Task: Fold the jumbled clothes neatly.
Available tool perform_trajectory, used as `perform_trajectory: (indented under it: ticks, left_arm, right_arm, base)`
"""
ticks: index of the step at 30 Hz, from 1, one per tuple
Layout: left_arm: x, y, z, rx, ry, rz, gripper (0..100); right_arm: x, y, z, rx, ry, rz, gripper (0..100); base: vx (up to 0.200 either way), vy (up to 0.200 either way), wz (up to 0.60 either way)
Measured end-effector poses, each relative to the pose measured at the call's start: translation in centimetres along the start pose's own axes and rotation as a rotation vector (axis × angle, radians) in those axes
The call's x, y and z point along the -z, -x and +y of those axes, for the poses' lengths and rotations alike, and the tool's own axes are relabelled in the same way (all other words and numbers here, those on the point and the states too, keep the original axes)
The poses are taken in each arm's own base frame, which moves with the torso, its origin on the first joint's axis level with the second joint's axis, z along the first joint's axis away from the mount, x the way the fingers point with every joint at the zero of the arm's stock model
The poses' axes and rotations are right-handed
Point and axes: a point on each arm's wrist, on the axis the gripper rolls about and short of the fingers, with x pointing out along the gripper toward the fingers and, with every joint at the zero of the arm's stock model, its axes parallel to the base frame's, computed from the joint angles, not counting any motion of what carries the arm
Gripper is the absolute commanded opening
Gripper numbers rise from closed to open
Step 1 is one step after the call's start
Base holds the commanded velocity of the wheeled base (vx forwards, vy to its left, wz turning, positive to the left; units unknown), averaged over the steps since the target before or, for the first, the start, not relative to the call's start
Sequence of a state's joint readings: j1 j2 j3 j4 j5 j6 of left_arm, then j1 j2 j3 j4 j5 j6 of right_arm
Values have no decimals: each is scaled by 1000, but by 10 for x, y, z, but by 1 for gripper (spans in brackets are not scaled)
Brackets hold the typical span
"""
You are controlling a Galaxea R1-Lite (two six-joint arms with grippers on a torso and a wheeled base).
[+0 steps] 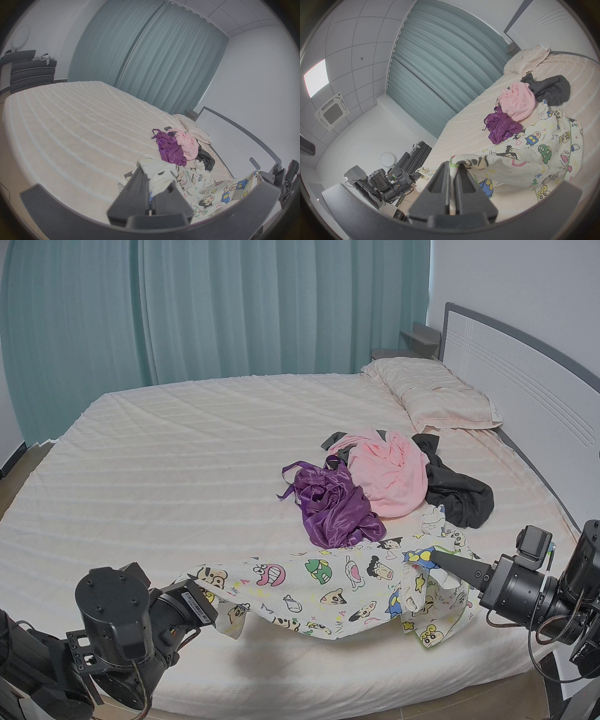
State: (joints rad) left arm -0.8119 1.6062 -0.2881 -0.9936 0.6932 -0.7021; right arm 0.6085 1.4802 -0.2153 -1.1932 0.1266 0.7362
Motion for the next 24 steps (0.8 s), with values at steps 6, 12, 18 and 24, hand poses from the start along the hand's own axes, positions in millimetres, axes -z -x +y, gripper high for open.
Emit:
perform_trajectory:
  ticks: [6, 12, 18, 24]
  left_arm:
    - [0, 0, 0, 1, 0, 0, 0]
    - [0, 0, 0, 2, 0, 1, 0]
    - [1, 1, 0, 4, -1, 3, 0]
    - [1, 1, -1, 5, -2, 3, 0]
  right_arm:
    - [0, 0, 0, 1, 0, 1, 0]
    - [0, 0, 0, 1, 0, 0, 0]
    - [0, 0, 0, -1, 0, 0, 0]
    - [0, 0, 0, 0, 1, -1, 0]
  base:
    - [0, 200, 0]
    - [0, 200, 0]
    - [0, 200, 0]
    - [0, 200, 0]
